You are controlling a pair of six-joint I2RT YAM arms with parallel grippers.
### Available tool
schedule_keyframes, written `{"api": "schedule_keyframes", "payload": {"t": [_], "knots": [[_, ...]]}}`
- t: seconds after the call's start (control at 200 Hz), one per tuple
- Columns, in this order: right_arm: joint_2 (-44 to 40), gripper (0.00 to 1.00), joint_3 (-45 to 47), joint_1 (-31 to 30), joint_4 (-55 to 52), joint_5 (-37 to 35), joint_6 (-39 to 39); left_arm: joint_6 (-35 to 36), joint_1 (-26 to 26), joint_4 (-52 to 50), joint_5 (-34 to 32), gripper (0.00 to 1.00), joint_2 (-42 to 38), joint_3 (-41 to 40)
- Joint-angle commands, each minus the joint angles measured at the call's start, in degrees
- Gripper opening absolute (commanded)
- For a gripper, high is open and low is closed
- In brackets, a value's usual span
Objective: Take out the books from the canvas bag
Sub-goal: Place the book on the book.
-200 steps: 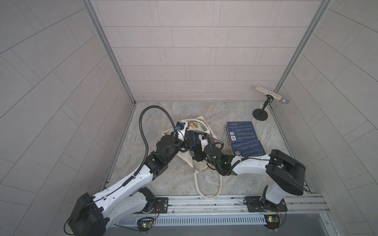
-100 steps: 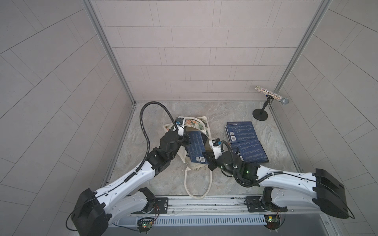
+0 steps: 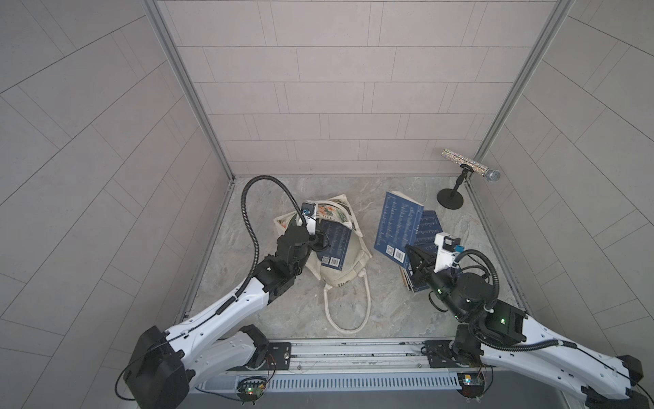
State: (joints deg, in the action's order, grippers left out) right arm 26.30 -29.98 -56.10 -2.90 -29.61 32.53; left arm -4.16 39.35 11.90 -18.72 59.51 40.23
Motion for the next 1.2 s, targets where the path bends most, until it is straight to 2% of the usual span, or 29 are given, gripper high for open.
{"api": "schedule_keyframes", "payload": {"t": [0.0, 0.08, 0.205, 0.34, 0.495, 0.63, 0.716, 0.896, 0.951, 1.036, 1.196], "knots": [[-0.8, 0.0, 1.2, 4.1, -2.7, -8.3, 5.9, -0.6, -0.2, 1.9, 0.1, 0.0, -0.4, 2.4], [1.1, 0.0, 2.3, 10.1, -1.7, -3.7, 11.3, -0.6, -0.2, 2.1, 0.7, 0.0, -0.4, 2.3], [6.1, 0.0, 4.0, 20.9, 4.5, 9.7, 18.9, -0.7, -0.2, 2.3, 1.5, 0.0, -0.7, 2.1], [9.9, 0.0, 8.0, 27.3, 13.5, 11.4, 26.4, -0.8, -0.2, 2.5, 1.7, 0.0, -1.1, 2.1], [16.6, 0.0, 11.7, 31.0, 23.8, 8.9, 33.1, -0.9, -0.2, 2.7, 2.4, 0.0, -1.1, 2.0], [25.4, 0.0, 12.7, 34.4, 30.8, 12.4, 38.9, -1.0, -0.2, 2.8, 2.5, 0.0, -1.3, 2.0], [28.8, 0.0, 15.0, 34.7, 38.1, 9.6, 40.2, -1.1, -0.2, 2.8, 3.0, 0.0, -1.2, 2.0], [29.8, 0.0, 13.1, 34.8, 32.5, 5.7, 41.8, -1.0, -0.2, 2.8, 3.1, 0.0, -1.3, 2.0], [30.7, 0.0, 12.7, 34.8, 30.1, 3.7, 45.4, -1.1, -0.2, 2.8, 3.5, 0.0, -1.2, 2.1], [33.3, 0.0, 13.4, 34.7, 32.7, 2.4, 48.7, -1.1, -0.2, 2.8, 3.7, 0.0, -1.1, 2.1], [38.5, 0.02, 10.9, 34.7, 34.5, 6.3, 50.6, -1.1, -0.2, 2.7, 4.2, 0.0, -1.1, 2.2]]}}
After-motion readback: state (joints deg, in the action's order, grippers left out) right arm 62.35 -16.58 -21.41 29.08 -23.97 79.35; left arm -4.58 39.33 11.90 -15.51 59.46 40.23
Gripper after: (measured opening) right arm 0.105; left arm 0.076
